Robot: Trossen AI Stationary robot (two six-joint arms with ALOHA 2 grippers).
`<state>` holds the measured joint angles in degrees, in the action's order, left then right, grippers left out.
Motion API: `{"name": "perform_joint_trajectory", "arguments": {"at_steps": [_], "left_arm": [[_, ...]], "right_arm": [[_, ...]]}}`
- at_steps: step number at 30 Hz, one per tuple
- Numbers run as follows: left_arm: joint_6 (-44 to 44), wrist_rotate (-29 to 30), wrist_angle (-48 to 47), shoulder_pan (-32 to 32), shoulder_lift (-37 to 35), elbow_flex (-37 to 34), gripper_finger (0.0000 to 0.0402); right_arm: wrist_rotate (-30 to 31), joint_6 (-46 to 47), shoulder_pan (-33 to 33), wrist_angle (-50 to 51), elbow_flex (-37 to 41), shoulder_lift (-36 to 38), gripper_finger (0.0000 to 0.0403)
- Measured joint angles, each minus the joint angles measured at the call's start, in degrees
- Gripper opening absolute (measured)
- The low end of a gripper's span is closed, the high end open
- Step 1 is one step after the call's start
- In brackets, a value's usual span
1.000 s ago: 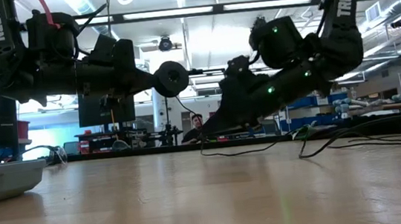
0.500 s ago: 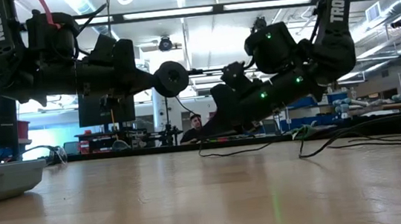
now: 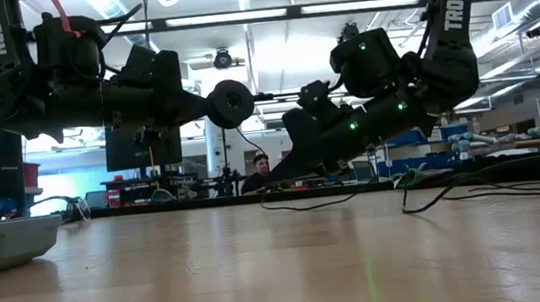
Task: Coil cords
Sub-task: Coil the black wire on the spool
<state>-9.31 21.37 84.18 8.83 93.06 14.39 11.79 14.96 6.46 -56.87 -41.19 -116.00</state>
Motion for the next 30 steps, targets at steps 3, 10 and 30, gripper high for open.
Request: {"name": "perform_joint_trajectory", "arguments": {"at_steps": [3, 10, 30], "left_arm": [[-0.1, 0.0, 0.0, 0.0, 0.0, 0.0, 0.0004], [-0.2, 0.0, 0.1, 0.0, 0.0, 0.0, 0.0004], [-0.7, -1.3, 0.1, 0.0, 0.0, 0.0, 0.0003]], "right_arm": [[0.0, 0.4, 0.0, 0.1, 0.0, 0.0, 0.0005], [-0.1, 2.3, 0.0, 1.0, 0.0, 0.0, 0.0044], [-2.6, 1.0, 0.7, 3.1, -5.5, -4.0, 0.0089]]}}
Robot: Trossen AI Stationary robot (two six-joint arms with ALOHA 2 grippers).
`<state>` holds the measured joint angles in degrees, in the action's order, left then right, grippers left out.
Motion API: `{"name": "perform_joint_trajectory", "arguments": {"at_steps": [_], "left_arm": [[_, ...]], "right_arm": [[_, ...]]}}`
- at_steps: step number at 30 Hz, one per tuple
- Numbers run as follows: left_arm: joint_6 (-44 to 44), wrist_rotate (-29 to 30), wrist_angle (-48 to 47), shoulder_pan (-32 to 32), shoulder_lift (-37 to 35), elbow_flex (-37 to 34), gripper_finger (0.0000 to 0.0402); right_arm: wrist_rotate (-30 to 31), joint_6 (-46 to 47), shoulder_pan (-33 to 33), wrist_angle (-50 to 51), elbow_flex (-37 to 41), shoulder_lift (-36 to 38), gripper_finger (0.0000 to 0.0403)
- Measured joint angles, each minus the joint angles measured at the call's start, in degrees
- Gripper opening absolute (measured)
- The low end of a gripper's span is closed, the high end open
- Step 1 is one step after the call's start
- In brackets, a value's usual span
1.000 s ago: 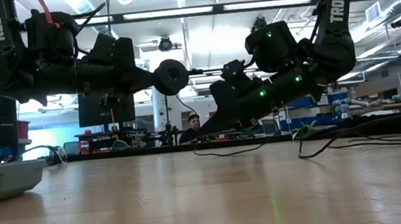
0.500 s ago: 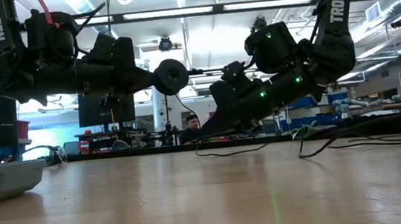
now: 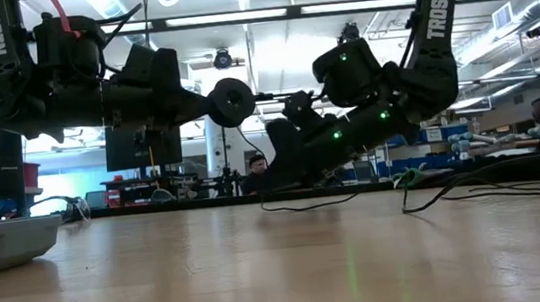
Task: Coil cords
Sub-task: Coil the black wire on the spool
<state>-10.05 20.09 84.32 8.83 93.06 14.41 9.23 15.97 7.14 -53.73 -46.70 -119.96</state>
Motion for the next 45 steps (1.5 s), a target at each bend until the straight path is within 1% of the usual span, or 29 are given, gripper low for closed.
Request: {"name": "perform_joint_trajectory", "arguments": {"at_steps": [5, 10, 14, 18, 22, 26, 28, 31, 33, 35, 39, 41, 45], "left_arm": [[-0.6, -0.4, 0.0, 0.0, 0.0, 0.0, 0.0003], [-0.6, -0.4, -0.2, 0.0, 0.0, -0.1, 0.0003], [-0.5, -0.5, -0.7, 0.0, 0.0, -0.1, 0.0003], [-0.5, -0.5, -1.3, 0.0, 0.0, -0.1, 0.0003], [-0.6, -0.5, -2.2, 0.0, 0.0, -0.1, 0.0003], [0.6, -1.7, -3.4, 0.0, 0.0, -0.1, 0.0003], [0.7, -3.4, -3.8, 0.0, 0.0, -0.1, 0.0003], [0.9, -4.1, -4.7, 0.0, 0.0, 0.0, 0.0003], [1.1, -4.1, -6.5, 0.0, 0.0, 0.5, 0.0003], [1.1, -4.1, -9.5, 0.1, 0.0, 1.5, 0.0003], [2.1, -3.0, -18.5, -0.1, 0.0, 5.1, 0.0003], [2.1, -0.8, -23.4, -0.1, 0.0, 7.5, 0.0003], [2.0, 5.9, -30.8, -0.1, -0.1, 10.9, 0.0003]], "right_arm": [[-0.1, 0.9, 0.1, 2.5, 0.0, 0.3, 0.0043], [-0.5, 1.0, 0.0, 5.1, 0.0, 0.4, 0.0009], [0.1, 1.7, 0.1, 12.2, 0.0, 2.7, 0.0004], [2.5, 0.6, 0.6, 21.0, 0.0, 7.7, 0.0003], [5.3, -1.1, 2.2, 30.1, 0.1, 15.5, 0.0002], [5.8, -1.2, 5.7, 39.3, 0.1, 24.1, 0.0001], [5.3, -1.2, 7.6, 41.8, -0.2, 27.9, 0.0001], [2.2, -1.2, 9.8, 46.4, -3.0, 31.6, 0.0001], [0.8, -1.7, 10.6, 50.0, -6.4, 31.9, 0.0001], [0.2, -3.2, 10.5, 54.3, -10.6, 31.8, 0.0001], [0.2, -5.3, 8.0, 59.8, -19.5, 28.1, 0.0], [0.0, -5.8, 6.5, 60.6, -23.5, 25.7, 0.0], [0.1, -7.0, 3.5, 64.7, -29.8, 20.9, 0.0]]}}
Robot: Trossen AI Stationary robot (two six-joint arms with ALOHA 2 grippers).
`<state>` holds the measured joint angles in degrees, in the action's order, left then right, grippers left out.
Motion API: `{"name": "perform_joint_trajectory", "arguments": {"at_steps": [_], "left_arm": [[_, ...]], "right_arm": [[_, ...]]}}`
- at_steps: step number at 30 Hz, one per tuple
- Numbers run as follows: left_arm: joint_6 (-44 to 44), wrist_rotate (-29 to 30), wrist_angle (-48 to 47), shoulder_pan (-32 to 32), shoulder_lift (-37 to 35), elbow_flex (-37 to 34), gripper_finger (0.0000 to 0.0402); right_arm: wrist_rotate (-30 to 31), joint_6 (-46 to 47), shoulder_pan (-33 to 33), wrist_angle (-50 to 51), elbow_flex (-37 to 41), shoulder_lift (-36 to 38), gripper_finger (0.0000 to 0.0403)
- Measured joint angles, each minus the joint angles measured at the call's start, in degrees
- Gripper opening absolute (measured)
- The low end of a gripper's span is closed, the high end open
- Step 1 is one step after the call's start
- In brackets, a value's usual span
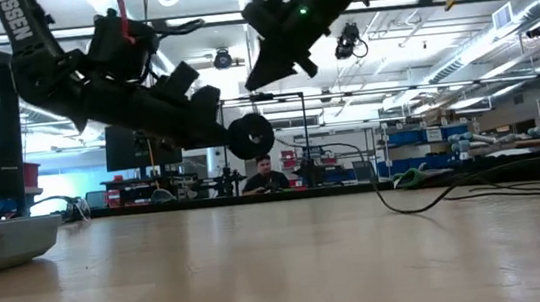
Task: Coil cords
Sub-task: Coil the black wire on the spool
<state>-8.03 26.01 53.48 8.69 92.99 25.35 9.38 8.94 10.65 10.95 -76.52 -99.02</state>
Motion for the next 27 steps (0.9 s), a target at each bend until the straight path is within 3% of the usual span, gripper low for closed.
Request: {"name": "perform_joint_trajectory", "arguments": {"at_steps": [7, 18, 27], "left_arm": [[0.0, 6.1, -0.4, -0.1, 0.1, 0.8, 0.0003], [-2.3, 5.6, 4.8, -0.5, 0.3, -0.4, 0.0003], [-9.1, 2.8, 26.0, -0.5, 0.2, -11.2, 0.0003]], "right_arm": [[0.3, -0.2, -3.5, -0.7, -3.1, -5.2, 0.0], [2.8, -3.4, -5.1, -5.4, -2.1, -13.2, 0.0], [6.1, -3.7, -6.4, -23.8, 8.2, -11.5, 0.0001]]}}
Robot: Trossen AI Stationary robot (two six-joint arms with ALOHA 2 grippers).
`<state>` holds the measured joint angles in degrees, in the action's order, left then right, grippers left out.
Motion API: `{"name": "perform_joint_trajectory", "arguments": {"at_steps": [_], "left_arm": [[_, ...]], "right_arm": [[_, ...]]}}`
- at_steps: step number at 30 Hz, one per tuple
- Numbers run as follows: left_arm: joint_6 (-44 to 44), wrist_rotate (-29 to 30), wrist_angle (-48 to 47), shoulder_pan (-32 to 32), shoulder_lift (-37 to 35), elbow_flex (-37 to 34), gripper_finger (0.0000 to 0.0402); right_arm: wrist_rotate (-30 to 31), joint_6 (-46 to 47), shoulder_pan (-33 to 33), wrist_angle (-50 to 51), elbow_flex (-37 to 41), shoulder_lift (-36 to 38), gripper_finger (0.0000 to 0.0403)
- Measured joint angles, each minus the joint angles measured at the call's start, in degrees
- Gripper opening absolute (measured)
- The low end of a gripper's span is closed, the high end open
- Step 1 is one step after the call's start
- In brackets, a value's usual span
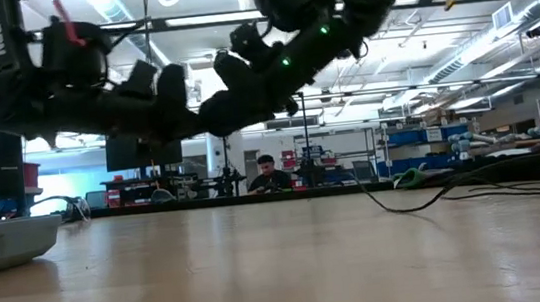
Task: Coil cords
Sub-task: Coil the black wire on the spool
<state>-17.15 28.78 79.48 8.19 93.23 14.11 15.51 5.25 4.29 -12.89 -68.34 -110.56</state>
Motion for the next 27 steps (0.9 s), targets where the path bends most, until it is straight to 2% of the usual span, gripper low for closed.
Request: {"name": "perform_joint_trajectory", "arguments": {"at_steps": [2, 6, 12, 18, 23, 27], "left_arm": [[-1.5, -0.8, 4.7, 0.1, -0.4, -1.7, 0.0003], [-3.2, -3.5, 7.1, 0.0, -0.1, -3.3, 0.0003], [-3.2, -5.3, 6.6, 0.0, -0.1, -3.5, 0.0003], [-2.9, -4.3, 9.5, 0.0, -0.4, -3.5, 0.0003], [-2.6, -4.5, 10.5, 0.0, -0.3, -3.5, 0.0003], [-2.6, -4.7, 10.0, 0.0, -0.3, -3.5, 0.0003]], "right_arm": [[0.4, -0.6, -0.1, -3.3, 3.4, -0.3, 0.0002], [0.8, 1.2, 0.0, -11.1, 8.1, -0.3, 0.0002], [0.7, 3.7, 0.3, -18.7, 13.5, 0.2, 0.0014], [-1.4, 1.8, 0.0, -16.4, 13.5, -0.1, 0.0029], [1.7, 6.7, 0.6, -10.5, 13.6, -0.1, 0.0041], [0.8, 8.3, 0.6, -8.6, 13.5, -0.1, 0.0048]]}}
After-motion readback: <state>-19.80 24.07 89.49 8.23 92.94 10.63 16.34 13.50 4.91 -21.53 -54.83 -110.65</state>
